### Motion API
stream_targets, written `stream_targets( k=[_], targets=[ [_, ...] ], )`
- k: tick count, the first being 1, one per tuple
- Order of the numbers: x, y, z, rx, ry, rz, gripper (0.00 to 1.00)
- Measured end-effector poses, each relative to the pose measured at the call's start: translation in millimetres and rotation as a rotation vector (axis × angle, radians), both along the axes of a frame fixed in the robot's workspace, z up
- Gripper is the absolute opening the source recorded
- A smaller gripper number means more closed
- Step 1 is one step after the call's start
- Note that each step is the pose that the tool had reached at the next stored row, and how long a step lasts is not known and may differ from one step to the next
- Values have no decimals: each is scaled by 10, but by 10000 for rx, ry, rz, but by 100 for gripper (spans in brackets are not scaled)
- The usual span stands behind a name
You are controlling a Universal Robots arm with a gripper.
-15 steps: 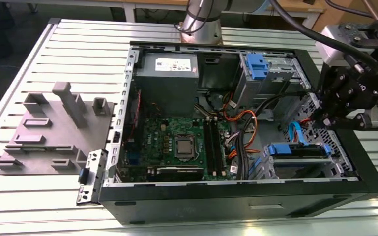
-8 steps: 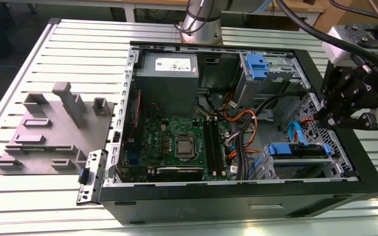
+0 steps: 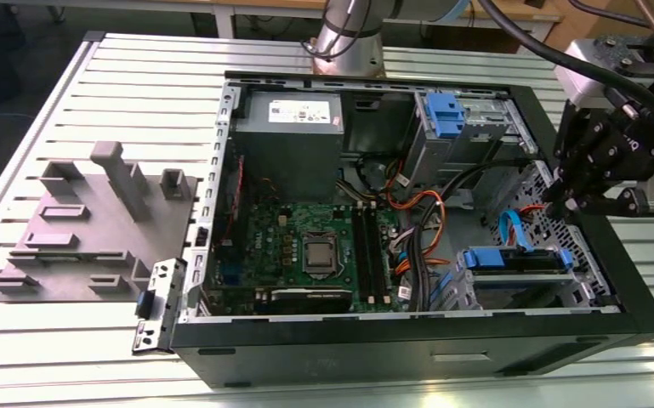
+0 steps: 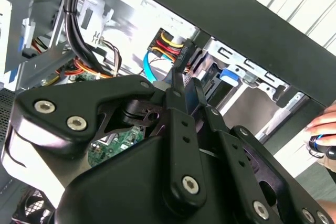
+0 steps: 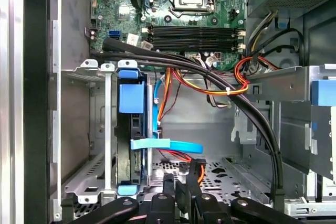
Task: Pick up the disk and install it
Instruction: 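Insert the second disk wire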
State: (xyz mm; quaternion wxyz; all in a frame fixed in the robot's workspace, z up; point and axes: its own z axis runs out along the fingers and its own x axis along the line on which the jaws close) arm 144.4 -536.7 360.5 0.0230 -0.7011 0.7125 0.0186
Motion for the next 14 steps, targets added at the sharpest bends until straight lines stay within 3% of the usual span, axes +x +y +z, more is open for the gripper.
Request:
stream_targets(
  k=[4, 14],
  targets=[
    [40, 1, -1, -1, 1, 3, 24],
    [54, 14, -36, 0, 1, 3, 24]
  ],
)
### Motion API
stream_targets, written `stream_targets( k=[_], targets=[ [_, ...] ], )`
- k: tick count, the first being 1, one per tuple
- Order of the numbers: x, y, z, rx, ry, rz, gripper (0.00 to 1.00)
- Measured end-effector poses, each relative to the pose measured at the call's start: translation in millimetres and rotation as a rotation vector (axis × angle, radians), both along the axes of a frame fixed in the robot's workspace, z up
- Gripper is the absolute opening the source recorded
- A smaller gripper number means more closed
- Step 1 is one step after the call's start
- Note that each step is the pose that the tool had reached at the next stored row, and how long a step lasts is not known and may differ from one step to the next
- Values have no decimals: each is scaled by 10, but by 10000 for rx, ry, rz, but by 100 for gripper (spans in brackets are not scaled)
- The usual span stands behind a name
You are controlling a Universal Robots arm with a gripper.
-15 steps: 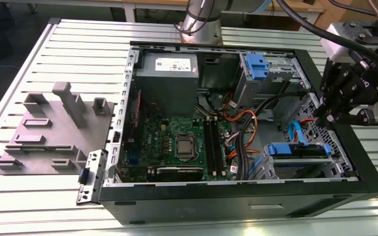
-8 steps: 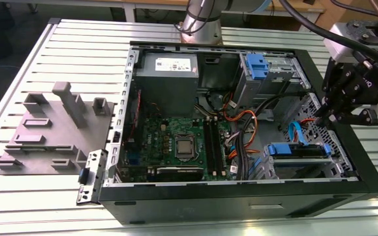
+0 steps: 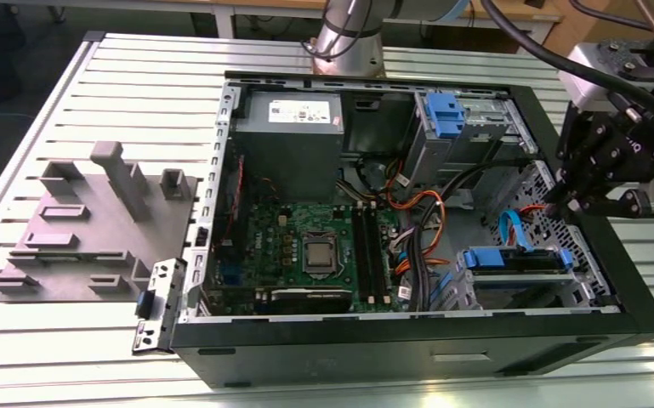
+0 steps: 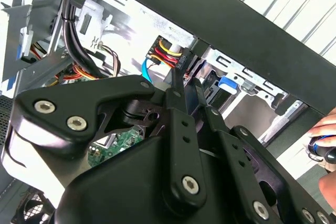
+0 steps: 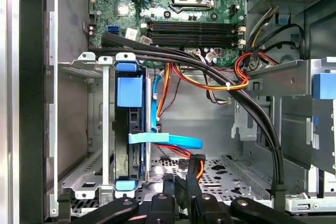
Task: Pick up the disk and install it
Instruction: 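Insert the second disk wire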
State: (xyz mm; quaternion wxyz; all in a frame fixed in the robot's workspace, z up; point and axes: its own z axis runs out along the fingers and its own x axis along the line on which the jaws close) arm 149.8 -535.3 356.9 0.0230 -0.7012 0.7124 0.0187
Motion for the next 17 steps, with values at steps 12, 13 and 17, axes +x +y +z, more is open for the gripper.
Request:
stream_targets(
  k=[12, 13, 17],
  targets=[
    [23, 20, -94, -27, 10, 0, 24],
    [23, 19, -105, -35, 10, 0, 24],
    [23, 19, -120, -105, 10, 1, 24]
  ],
)
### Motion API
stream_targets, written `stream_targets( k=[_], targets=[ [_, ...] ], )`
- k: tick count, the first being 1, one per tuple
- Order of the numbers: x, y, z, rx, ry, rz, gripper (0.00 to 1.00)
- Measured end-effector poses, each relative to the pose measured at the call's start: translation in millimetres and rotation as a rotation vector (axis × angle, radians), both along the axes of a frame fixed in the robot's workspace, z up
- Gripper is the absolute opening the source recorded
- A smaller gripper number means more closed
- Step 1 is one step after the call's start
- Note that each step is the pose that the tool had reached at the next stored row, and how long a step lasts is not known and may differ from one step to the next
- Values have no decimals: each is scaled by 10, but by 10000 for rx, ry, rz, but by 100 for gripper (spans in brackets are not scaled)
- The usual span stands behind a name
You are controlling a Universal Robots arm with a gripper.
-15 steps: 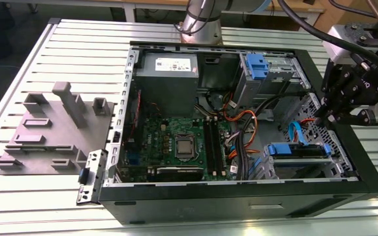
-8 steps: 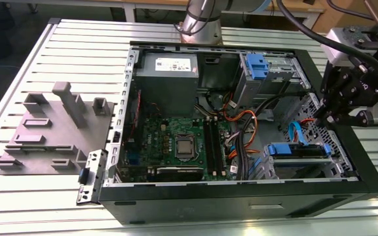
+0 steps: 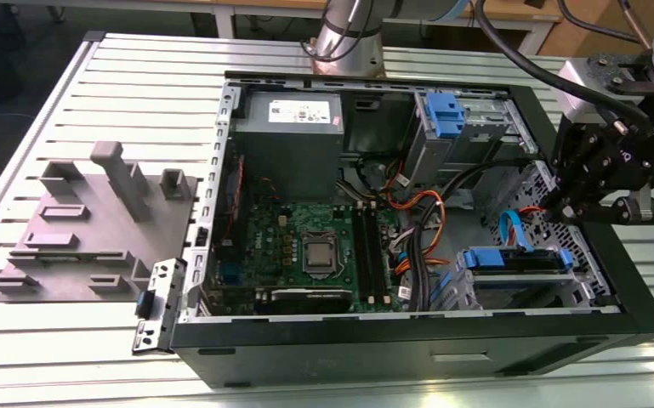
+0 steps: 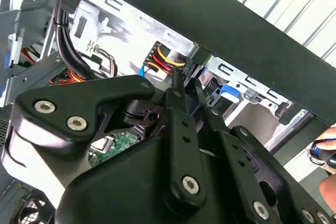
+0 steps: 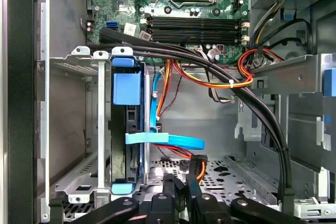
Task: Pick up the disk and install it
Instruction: 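Insert the second disk wire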
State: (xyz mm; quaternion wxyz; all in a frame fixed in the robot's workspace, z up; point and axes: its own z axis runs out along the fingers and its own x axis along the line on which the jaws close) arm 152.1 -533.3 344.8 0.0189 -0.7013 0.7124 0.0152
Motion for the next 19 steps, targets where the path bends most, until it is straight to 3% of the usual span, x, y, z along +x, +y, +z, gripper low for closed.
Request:
stream_targets(
  k=[5, 7, 15, 19],
  targets=[
    [0, 0, -1, 0, 0, 0, 24],
    [0, 0, 0, -1, 0, 0, 16],
    [-1, 0, -1, -1, 0, 0, 16],
    [-66, -13, 0, -2, -38, 1, 16]
  ],
)
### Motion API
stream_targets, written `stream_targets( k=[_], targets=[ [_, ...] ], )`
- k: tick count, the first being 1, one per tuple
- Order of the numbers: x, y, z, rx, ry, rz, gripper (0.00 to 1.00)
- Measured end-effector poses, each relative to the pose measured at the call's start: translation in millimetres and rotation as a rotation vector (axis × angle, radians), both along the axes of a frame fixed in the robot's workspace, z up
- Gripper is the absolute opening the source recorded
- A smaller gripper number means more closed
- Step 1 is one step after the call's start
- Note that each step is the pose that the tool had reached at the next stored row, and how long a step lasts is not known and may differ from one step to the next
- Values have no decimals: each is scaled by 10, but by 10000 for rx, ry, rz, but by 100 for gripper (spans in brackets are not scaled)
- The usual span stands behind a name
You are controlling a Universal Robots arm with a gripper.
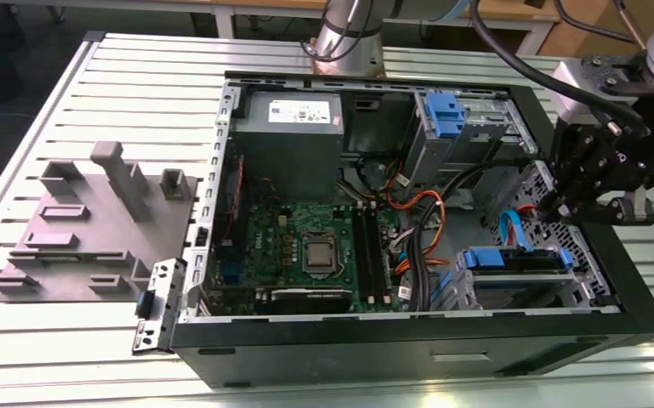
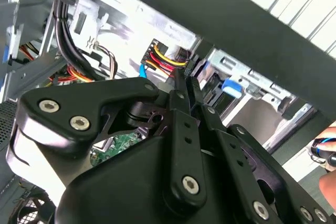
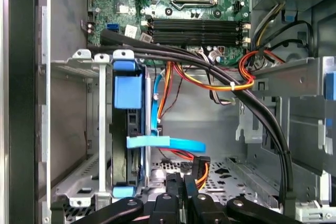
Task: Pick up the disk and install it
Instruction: 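Insert the second disk wire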
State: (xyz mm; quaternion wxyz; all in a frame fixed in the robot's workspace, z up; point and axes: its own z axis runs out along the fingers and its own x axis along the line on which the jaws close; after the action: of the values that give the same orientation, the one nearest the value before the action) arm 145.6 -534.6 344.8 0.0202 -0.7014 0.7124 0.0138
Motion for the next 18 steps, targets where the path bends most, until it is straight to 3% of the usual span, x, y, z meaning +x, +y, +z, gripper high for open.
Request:
stream_targets(
  k=[5, 13, 18],
  targets=[
    [-77, -66, -1, 1, -37, -1, 16],
    [-108, -234, -1, 0, -39, -1, 16],
    [-116, -295, -2, 0, -40, 0, 16]
  ],
)
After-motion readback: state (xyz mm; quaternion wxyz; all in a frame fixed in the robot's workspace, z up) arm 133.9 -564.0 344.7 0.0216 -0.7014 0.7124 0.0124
